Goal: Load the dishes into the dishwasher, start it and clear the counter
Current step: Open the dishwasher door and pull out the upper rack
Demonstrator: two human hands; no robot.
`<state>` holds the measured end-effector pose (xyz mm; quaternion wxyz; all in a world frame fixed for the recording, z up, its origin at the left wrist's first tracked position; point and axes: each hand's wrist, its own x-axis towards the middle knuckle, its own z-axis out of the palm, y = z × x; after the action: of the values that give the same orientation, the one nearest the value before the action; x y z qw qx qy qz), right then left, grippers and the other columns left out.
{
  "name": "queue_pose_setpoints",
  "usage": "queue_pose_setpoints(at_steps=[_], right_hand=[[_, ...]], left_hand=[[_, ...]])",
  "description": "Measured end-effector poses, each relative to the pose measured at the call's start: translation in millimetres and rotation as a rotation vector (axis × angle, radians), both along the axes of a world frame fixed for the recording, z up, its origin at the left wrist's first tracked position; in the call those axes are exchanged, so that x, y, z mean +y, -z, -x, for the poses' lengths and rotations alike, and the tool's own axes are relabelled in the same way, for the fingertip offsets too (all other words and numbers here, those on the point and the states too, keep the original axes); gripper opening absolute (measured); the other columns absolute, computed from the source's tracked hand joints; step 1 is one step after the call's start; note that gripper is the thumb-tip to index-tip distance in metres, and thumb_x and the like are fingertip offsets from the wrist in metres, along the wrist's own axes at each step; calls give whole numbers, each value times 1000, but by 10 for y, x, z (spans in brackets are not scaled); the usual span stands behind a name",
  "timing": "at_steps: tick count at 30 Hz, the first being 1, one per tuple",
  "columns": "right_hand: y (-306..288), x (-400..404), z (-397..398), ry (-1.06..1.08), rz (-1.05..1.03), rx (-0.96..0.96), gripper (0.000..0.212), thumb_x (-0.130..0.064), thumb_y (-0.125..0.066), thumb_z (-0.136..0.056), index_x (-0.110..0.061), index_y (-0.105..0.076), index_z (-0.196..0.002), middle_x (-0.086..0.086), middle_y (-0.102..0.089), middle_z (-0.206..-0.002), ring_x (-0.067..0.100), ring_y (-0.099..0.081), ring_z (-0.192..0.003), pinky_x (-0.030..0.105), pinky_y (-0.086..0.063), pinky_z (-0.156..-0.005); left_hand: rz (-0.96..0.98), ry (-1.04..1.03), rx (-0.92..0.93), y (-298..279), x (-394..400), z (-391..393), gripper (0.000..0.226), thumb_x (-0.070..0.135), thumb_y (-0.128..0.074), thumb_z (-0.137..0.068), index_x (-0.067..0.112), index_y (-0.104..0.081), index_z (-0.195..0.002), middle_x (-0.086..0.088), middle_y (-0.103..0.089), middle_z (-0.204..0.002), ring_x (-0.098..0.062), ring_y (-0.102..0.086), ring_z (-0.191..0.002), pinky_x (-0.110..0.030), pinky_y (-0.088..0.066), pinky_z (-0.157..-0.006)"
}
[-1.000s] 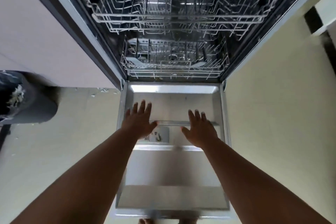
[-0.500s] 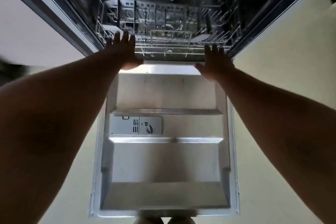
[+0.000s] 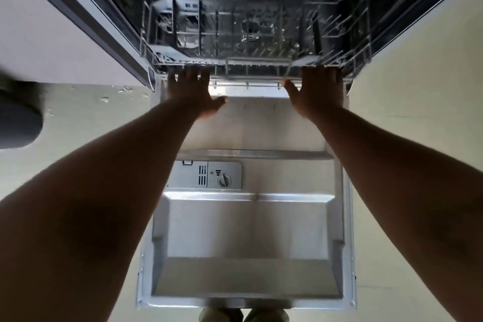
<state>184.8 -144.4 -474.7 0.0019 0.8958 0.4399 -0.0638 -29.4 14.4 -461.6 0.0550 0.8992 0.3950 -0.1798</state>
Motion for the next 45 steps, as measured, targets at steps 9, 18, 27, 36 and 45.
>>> queue_pose_setpoints(at_steps=[9,18,27,36,45], right_hand=[[75,-942,689,-53,48,23,42,-53,-59,-88,-18,-71,-108,27,-58,-104,43,-56,-94,46,-45,-83],[75,-2129,1596,-84,58,231,22,-40,-70,-85,-19,-75,-92,5,-73,-99,32,-67,-97,43,-49,-85],[39,-2996,2134,-177,288,457,35,-49,-53,-94,-25,-69,-114,-4,-72,-108,21,-66,-100,37,-49,-89],[12,-3059,2181,-181,535,524,49,-60,-35,-96,-33,-52,-134,-8,-61,-130,17,-58,-118,33,-44,-100],[-477,-2399,1789,-320,870,443,47,-21,-49,-91,-25,-46,-138,1,-58,-133,22,-56,-120,37,-45,-97]], left_hand=[[-34,-25,-235,96,-931,846,45,40,-60,-92,10,-62,-126,-21,-60,-115,-42,-57,-105,-48,-44,-91],[152,53,-266,50,-1965,1877,42,38,-45,-93,12,-71,-114,-15,-66,-116,-37,-63,-104,-44,-51,-89],[54,348,-93,-26,-2548,2501,35,38,-45,-80,31,-79,-87,-4,-72,-99,-32,-68,-85,-47,-52,-76],[222,286,-11,-63,-2674,2543,26,36,-90,-58,32,-78,-81,-1,-69,-96,-28,-67,-89,-44,-53,-75],[428,180,85,-415,-2130,2072,38,43,-37,-100,28,-54,-131,5,-57,-131,-15,-50,-121,-34,-39,-101]])
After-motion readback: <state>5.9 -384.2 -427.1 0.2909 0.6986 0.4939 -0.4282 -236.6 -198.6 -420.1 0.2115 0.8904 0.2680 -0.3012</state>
